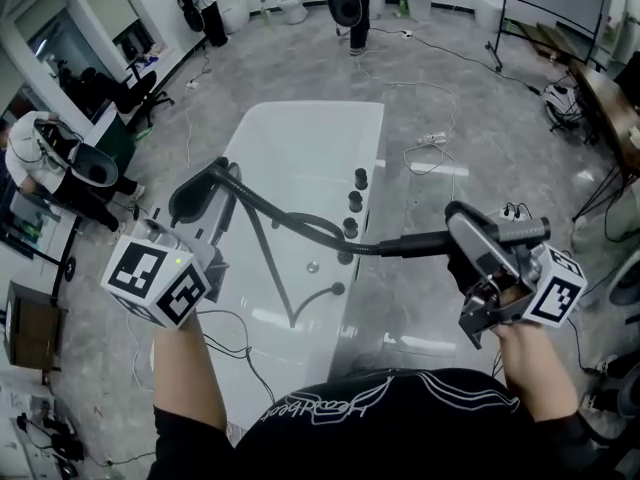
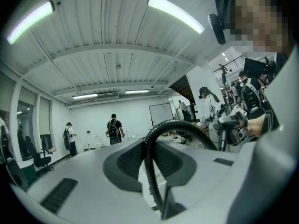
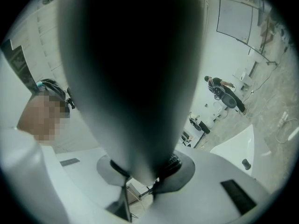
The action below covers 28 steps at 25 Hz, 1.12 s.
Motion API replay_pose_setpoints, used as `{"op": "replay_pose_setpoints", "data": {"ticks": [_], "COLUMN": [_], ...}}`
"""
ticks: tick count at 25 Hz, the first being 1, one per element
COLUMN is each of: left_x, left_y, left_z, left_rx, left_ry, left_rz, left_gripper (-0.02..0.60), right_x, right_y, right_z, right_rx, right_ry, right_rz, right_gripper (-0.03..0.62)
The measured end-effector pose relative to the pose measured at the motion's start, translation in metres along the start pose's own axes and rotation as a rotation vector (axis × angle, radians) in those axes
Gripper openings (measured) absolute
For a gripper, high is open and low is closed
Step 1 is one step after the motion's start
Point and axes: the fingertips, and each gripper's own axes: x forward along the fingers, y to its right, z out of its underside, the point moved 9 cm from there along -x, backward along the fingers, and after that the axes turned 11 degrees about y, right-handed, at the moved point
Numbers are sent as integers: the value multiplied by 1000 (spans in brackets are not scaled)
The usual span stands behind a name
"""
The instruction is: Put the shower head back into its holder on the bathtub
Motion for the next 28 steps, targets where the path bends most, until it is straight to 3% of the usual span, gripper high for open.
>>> {"op": "replay_pose_setpoints", "data": {"ticks": [7, 18, 28], "left_x": [42, 76, 85], "left_y": [-7, -19, -29], "left_z": [-18, -38, 4], "left_rx": [58, 77, 8], "left_ry": [38, 115, 80], "left_rz": [41, 79, 104], "left_gripper": [63, 63, 63], "right_x": [10, 27, 28], "right_y": [9, 13, 33], "right_z": [-12, -17, -4], "right_rx": [-37, -37, -55], "right_ry": [42, 88, 71], "right_rz": [2, -11, 46], "right_gripper": [100, 100, 100]}}
